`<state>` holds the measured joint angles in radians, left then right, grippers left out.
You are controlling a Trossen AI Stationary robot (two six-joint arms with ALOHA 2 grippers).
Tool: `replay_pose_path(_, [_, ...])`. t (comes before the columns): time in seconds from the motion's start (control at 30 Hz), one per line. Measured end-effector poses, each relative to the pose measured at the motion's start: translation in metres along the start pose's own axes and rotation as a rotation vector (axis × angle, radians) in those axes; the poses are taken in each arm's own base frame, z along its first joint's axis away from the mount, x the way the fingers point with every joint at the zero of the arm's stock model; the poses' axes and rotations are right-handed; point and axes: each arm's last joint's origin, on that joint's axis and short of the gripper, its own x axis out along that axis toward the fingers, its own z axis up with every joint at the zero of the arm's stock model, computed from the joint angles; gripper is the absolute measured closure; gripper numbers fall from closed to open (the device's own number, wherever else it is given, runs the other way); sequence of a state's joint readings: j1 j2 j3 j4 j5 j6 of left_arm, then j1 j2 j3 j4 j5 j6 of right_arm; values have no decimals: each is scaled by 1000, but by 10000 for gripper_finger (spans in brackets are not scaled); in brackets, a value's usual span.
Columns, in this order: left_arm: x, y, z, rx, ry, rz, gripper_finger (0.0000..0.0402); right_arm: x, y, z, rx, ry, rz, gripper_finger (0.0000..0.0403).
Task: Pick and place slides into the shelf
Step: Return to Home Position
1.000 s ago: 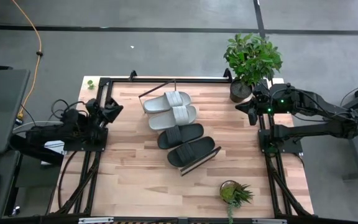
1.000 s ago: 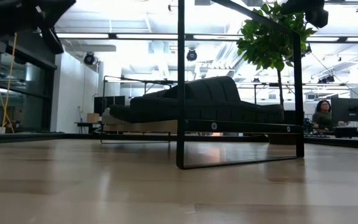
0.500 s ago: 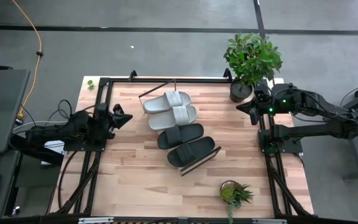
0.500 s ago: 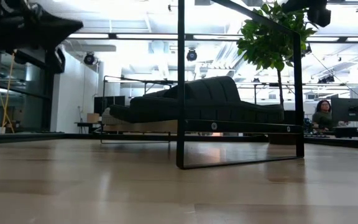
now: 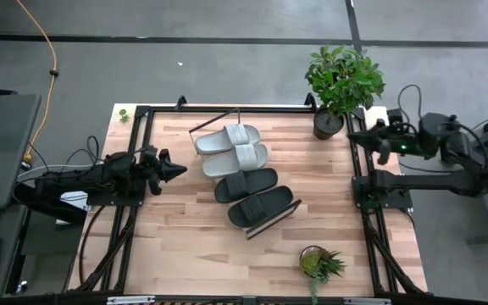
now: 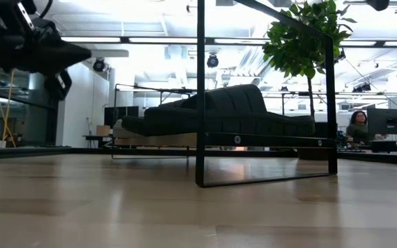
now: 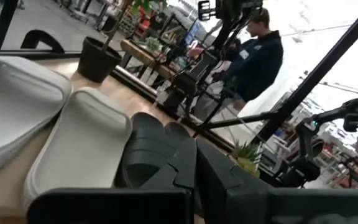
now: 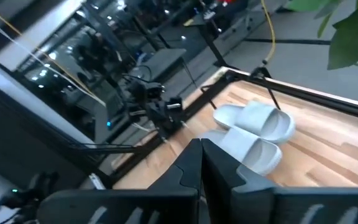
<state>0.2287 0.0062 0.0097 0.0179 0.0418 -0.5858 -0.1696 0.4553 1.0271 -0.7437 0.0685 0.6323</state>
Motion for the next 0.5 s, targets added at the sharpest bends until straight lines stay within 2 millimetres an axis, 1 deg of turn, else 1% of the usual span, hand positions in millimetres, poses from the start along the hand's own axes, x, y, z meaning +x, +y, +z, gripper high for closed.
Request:
replay_pose_path(0.17, [1, 0, -1, 14, 16, 1, 402, -13, 2, 2, -5, -47, 86, 403])
replay_pose_path(0.3, [3, 2, -4, 32, 50, 23, 402, -27, 5, 6, -68, -129, 163, 403])
replay_pose_path(0.5, [5, 4, -6, -18, 84, 40, 402, -47, 3, 5, -155, -205, 224, 403])
